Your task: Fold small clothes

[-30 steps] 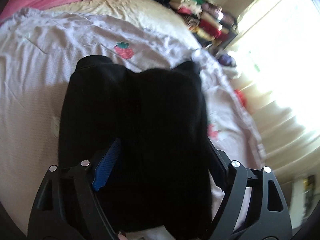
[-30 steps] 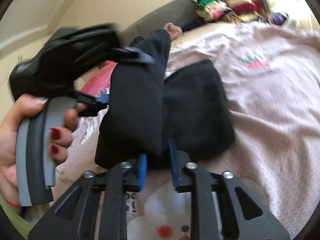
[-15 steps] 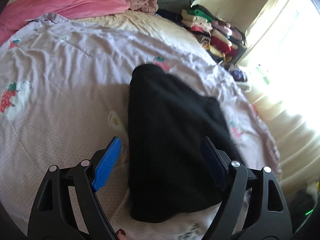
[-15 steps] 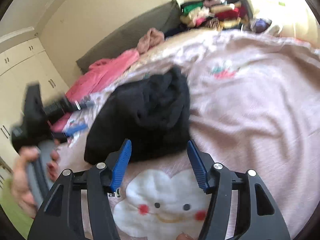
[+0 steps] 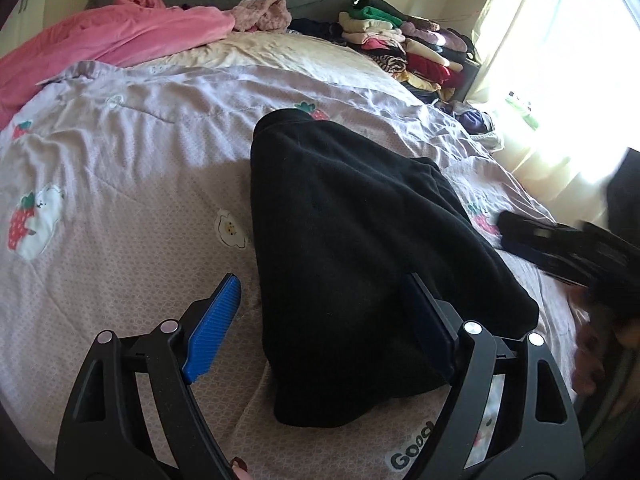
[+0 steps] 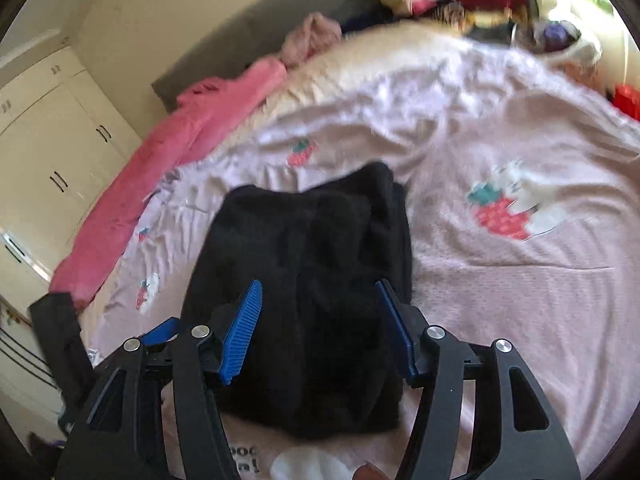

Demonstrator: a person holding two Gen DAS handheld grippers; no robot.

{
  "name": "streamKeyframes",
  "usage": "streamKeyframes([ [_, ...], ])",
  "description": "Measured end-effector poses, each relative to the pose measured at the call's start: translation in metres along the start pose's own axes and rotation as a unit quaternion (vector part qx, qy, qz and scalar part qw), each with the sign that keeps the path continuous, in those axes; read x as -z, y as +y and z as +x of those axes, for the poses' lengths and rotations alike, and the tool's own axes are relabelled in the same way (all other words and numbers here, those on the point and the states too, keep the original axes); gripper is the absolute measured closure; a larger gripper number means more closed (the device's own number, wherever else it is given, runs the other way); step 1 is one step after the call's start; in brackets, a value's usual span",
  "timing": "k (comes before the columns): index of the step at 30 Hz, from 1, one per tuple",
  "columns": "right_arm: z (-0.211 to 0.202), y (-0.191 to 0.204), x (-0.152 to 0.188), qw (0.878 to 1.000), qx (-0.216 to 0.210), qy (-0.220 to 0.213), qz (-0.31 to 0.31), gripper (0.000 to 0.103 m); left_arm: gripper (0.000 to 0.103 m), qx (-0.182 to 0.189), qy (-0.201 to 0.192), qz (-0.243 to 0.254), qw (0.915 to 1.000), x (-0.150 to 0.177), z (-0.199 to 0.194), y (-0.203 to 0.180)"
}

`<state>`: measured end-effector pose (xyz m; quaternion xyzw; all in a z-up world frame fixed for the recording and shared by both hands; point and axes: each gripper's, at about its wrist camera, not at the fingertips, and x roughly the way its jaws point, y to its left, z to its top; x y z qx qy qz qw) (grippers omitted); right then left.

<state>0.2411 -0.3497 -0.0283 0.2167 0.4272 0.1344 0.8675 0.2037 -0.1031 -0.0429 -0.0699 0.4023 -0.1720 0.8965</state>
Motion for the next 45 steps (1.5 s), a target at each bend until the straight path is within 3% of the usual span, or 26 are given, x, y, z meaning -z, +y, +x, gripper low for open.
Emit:
streamKeyframes([
  [4,0.023,-0.011,-0.004,0.999,-0.005,0.023,0.032,0.06,0.027,-0.006,-0.002,0.015,0.9999,0.0,0.0,-0.003],
  [10,0.034,-0.016,-0.007,0.999,-0.011,0.022,0.048,0.06,0.026,-0.014,-0.008,0.026,0.9995,0.0,-0.001,-0.005],
  [13,0.038,-0.013,-0.011,0.999,-0.028,0.02,0.037,0.075,0.026,-0.014,-0.007,0.024,0.9996,0.0,-0.001,-0.004],
  [19,0.029,0.002,-0.014,1.0,-0.02,-0.002,-0.019,0.089,0.026,-0.017,-0.008,0.024,0.9995,0.001,-0.001,-0.004],
  [20,0.025,0.003,-0.015,0.999,-0.017,-0.009,-0.026,0.096,0.026,-0.017,-0.008,0.023,0.9995,0.001,-0.001,-0.005],
  [23,0.015,0.006,-0.019,0.998,-0.022,-0.024,-0.048,0.097,0.026,-0.011,-0.009,0.022,0.9997,0.001,-0.003,-0.004],
  [32,-0.008,0.025,-0.017,0.987,0.052,-0.079,-0.132,0.097,0.026,0.019,-0.003,0.019,0.9996,0.0,-0.01,-0.012],
  [39,0.035,-0.006,-0.006,0.985,0.116,-0.024,-0.124,0.097,0.02,0.018,0.035,0.021,0.999,0.01,0.011,-0.013],
  [45,0.045,-0.007,0.003,0.978,0.154,-0.03,-0.141,0.094,0.02,0.026,0.042,0.015,0.9987,0.013,0.014,-0.011],
])
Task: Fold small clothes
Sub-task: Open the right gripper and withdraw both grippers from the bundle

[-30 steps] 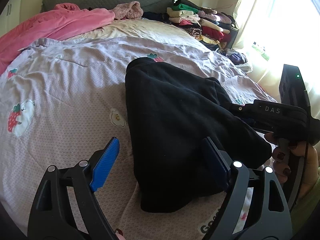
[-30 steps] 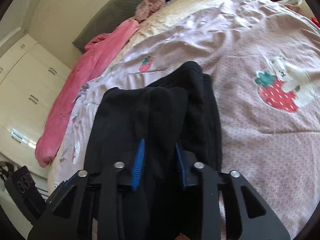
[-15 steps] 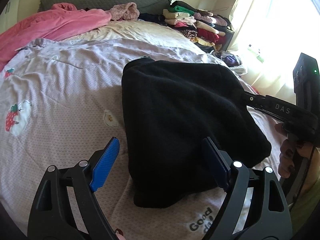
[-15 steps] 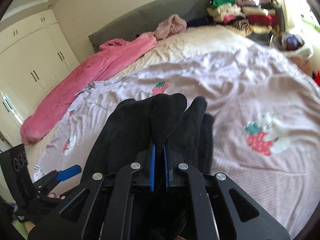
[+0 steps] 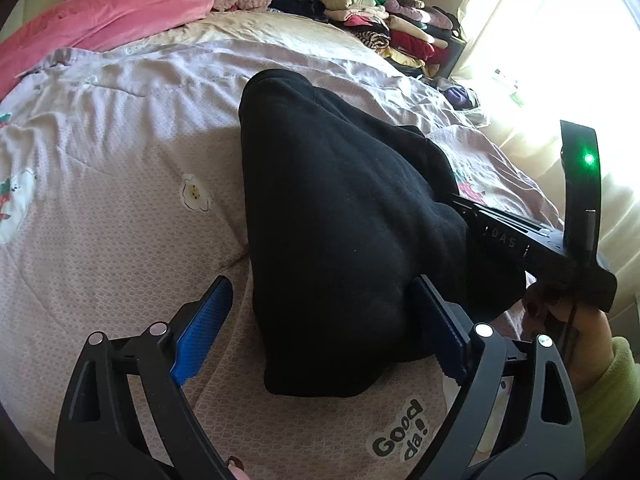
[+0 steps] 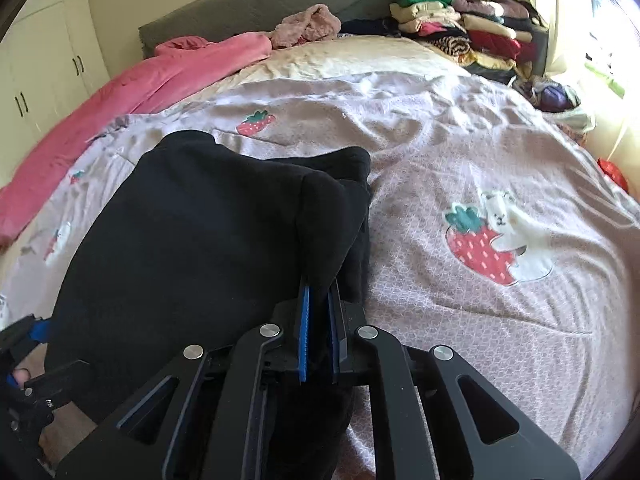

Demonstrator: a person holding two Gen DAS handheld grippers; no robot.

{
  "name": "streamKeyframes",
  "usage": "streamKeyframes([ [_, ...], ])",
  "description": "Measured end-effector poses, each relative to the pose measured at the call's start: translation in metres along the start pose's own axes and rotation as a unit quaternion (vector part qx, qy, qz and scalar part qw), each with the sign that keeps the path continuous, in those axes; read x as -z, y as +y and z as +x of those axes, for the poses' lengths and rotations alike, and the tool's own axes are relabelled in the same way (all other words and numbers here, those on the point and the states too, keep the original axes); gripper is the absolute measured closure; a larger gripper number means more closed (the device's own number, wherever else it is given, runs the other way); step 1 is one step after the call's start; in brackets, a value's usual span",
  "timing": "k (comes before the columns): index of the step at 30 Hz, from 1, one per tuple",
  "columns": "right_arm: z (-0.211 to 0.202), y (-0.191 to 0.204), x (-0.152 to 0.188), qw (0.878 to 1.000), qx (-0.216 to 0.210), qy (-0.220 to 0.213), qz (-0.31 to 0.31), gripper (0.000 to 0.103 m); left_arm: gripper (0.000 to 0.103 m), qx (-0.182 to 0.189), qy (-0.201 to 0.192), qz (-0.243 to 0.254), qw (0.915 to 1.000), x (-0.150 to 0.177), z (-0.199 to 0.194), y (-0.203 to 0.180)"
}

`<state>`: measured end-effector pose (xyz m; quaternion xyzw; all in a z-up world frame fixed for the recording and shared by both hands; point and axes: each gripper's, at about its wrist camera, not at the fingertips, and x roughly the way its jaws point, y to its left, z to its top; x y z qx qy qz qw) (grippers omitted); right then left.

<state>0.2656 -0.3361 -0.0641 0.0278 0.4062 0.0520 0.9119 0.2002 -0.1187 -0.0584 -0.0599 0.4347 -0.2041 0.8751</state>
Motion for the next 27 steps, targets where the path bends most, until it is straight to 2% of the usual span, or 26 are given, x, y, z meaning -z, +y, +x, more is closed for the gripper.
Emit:
streamKeyframes([
  [2,-0.007,-0.001,-0.001,1.0,0.01,-0.005,0.004,0.083,0.02,-0.001,0.0,-0.002,1.0,0.0,0.0,0.001],
  [3,-0.013,-0.003,-0.001,1.0,0.009,-0.01,0.012,0.08,0.02,0.0,0.0,-0.002,1.0,0.0,-0.001,0.001],
  [7,-0.033,-0.006,0.001,0.999,-0.001,-0.028,0.02,0.079,0.02,-0.002,-0.001,-0.001,1.0,0.0,-0.002,0.0],
  [10,-0.044,-0.005,0.004,0.999,-0.011,-0.035,0.02,0.073,0.02,-0.003,-0.002,0.0,1.0,0.001,-0.002,-0.001],
  [27,-0.097,0.019,0.021,0.997,-0.041,-0.067,-0.014,0.07,0.02,-0.018,-0.016,0.009,0.9997,0.004,-0.02,-0.003],
])
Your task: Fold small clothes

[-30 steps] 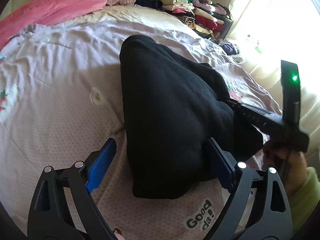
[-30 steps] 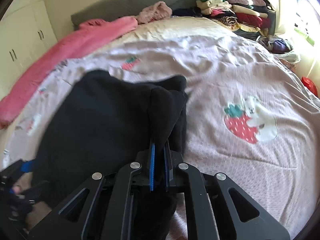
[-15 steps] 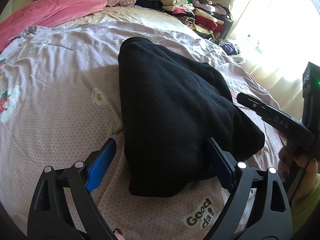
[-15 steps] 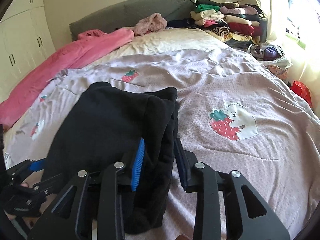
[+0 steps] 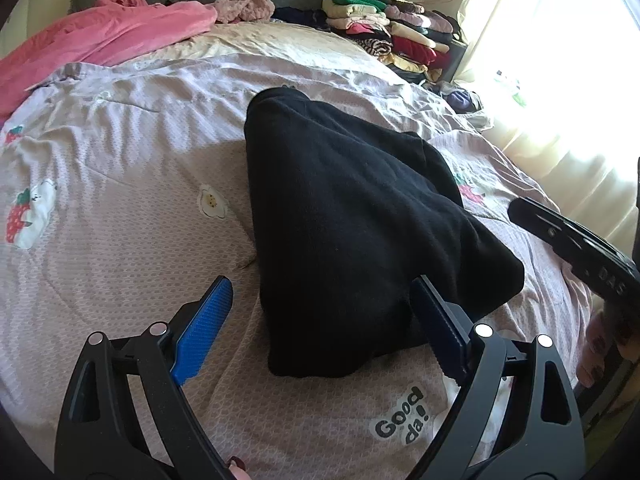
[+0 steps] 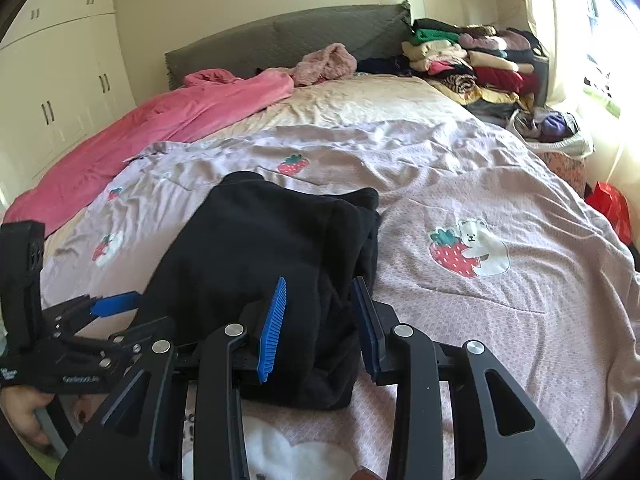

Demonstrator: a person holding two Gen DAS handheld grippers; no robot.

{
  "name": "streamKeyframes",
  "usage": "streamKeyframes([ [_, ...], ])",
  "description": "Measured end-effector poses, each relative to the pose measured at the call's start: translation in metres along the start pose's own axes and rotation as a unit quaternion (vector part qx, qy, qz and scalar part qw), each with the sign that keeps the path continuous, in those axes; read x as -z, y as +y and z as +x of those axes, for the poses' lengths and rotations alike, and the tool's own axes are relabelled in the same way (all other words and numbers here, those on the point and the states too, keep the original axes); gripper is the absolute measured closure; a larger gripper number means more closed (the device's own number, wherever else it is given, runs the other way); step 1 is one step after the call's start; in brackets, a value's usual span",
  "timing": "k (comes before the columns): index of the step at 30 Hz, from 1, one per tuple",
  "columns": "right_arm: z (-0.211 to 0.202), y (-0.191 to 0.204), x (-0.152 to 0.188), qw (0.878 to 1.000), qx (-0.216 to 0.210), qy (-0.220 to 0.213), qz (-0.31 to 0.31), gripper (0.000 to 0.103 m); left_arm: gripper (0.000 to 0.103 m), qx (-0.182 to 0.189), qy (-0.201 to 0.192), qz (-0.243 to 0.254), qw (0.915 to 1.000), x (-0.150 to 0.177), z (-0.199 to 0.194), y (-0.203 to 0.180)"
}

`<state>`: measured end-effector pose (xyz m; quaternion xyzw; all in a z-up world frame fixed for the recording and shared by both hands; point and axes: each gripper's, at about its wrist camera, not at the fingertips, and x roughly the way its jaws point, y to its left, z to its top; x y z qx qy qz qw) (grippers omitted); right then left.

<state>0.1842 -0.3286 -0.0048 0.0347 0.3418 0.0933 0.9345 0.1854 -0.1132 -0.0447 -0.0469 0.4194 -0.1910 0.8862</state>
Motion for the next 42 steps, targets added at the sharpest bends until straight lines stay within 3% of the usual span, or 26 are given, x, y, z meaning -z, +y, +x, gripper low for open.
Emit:
streamKeyframes([
  [6,-0.005,0.019,0.014,0.999,-0.021,0.012,-0.028,0.07,0.02,-0.015,0.008,-0.009,0.9998,0.006,-0.006,0.008],
  [10,0.018,0.023,0.035,0.997,0.019,0.049,-0.05,0.07,0.02,-0.015,0.021,-0.013,0.9996,0.011,-0.001,0.012],
  [12,0.032,0.016,0.047,0.997,0.016,0.065,-0.033,0.07,0.02,-0.014,0.023,-0.011,0.9996,0.013,-0.001,0.012],
  [16,0.03,0.014,0.051,0.998,0.015,0.056,-0.022,0.069,0.02,-0.008,0.027,-0.009,0.9996,0.016,-0.001,0.01],
  [21,0.012,0.017,0.046,0.999,0.021,0.035,-0.024,0.056,0.02,-0.006,0.018,-0.007,0.9998,0.016,-0.009,0.007],
  [26,-0.008,0.019,0.044,0.999,0.026,0.006,-0.02,0.026,0.01,-0.012,-0.002,-0.006,0.9999,0.015,-0.024,0.005],
  [31,-0.03,0.019,0.043,0.998,0.053,-0.026,-0.015,0.006,0.01,-0.015,-0.021,-0.007,0.9996,0.012,-0.042,0.006],
  [42,-0.085,0.026,0.053,0.993,0.073,-0.084,-0.034,0.005,0.01,-0.044,-0.06,0.02,0.997,0.022,-0.084,-0.002],
])
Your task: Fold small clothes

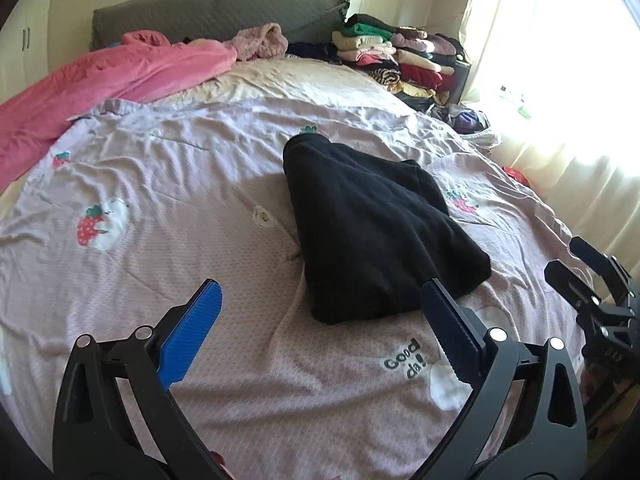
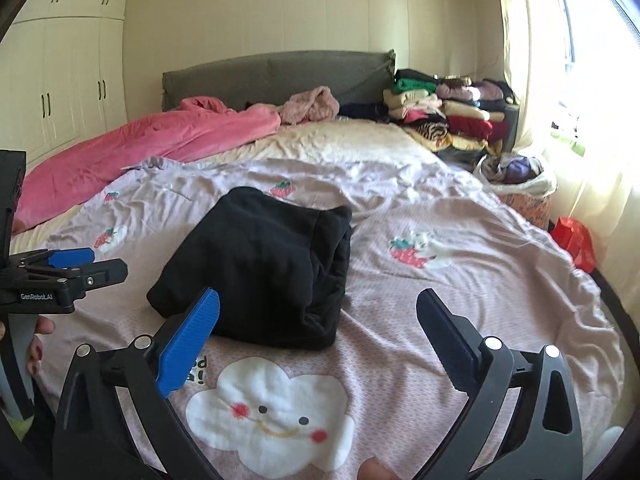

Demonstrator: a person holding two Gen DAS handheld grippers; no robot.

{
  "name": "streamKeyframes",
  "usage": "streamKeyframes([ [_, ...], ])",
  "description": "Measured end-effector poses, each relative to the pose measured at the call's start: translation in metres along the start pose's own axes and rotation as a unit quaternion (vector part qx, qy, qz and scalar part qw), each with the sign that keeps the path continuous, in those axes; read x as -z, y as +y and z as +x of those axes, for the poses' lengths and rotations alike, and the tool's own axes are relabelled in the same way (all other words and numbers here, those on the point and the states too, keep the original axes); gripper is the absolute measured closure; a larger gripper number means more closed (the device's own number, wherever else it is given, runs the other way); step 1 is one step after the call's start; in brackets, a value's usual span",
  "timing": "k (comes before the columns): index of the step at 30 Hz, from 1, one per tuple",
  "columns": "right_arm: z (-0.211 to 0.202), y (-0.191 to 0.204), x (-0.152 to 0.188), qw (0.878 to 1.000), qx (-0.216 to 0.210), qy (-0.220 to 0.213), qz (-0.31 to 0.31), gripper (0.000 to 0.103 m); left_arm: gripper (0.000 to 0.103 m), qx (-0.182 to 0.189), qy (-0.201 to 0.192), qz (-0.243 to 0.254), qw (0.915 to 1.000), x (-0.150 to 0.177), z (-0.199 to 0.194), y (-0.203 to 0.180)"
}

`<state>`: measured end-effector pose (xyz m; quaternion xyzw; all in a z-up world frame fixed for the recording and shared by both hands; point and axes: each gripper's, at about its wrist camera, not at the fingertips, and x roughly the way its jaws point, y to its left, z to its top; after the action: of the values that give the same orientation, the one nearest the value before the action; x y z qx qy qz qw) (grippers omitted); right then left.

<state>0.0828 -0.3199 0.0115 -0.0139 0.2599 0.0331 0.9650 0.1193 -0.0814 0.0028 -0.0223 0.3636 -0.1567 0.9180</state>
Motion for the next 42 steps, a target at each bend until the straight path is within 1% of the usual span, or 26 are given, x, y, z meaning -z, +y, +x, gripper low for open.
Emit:
streamKeyframes([
  [3,-0.012,0.0,-0.001,1.0,0.004,-0.006,-0.001,0.005,0.01,0.004,-0.006,0.0,1.0,0.007,-0.015,0.0],
  [9,-0.032,0.006,0.004,1.0,0.008,-0.015,0.007,0.005,0.01,0.001,-0.014,0.002,0.9999,0.025,-0.04,-0.002],
  [14,-0.041,0.018,0.016,1.0,0.009,-0.012,0.016,0.005,0.01,0.002,0.001,-0.001,1.0,0.043,-0.049,0.0],
  [18,-0.039,0.028,0.026,1.0,0.009,0.009,0.02,0.005,0.01,0.0,0.01,0.001,1.0,0.059,-0.052,0.0],
  [21,-0.027,0.038,0.039,0.999,0.011,0.044,0.008,0.005,0.01,-0.007,0.013,0.006,0.9999,0.067,-0.05,0.0],
  [23,-0.022,0.044,0.046,0.998,0.015,0.057,0.003,0.005,0.01,-0.011,0.019,0.008,0.9997,0.072,-0.047,0.0],
  [27,-0.022,0.053,0.053,0.998,0.012,0.059,-0.012,0.005,0.01,-0.011,0.023,0.009,0.9996,0.074,-0.044,0.001],
  [42,-0.025,0.051,0.055,0.998,0.012,0.063,-0.002,0.005,0.01,-0.014,0.021,-0.004,0.9997,0.073,-0.045,0.005],
])
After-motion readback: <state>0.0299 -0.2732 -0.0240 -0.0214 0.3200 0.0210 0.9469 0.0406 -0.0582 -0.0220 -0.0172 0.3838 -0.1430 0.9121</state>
